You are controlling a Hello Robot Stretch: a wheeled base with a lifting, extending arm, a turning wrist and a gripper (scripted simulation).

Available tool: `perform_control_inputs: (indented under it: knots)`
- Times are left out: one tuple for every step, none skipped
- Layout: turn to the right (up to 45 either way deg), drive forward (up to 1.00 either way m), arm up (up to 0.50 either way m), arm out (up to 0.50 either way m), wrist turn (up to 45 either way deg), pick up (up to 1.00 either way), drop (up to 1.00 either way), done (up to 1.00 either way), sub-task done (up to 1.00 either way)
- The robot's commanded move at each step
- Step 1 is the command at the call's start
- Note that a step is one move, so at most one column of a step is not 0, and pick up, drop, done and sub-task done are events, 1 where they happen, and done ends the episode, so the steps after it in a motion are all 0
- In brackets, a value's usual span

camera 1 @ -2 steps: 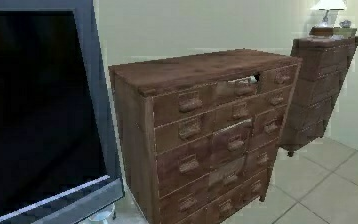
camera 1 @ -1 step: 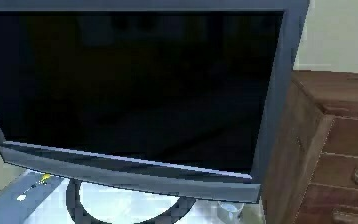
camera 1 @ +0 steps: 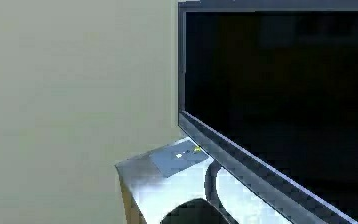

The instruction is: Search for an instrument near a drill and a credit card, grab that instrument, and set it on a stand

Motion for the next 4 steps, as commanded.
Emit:
perform_control_inputs:
  knots:
    - [-3.0, 0.0, 0.0, 0.0, 0.0, 0.0, 0.0, 0.0, 0.0]
    - [45.0, 0.0, 0.0, 0.0, 0.0, 0.0, 0.0, 0.0, 0.0]
    - [45.0, 0.0, 0.0, 0.0, 0.0, 0.0, 0.0, 0.0, 0.0]
    - [12.0, 0.0, 0.0, 0.0, 0.0, 0.0, 0.0, 0.0, 0.0]
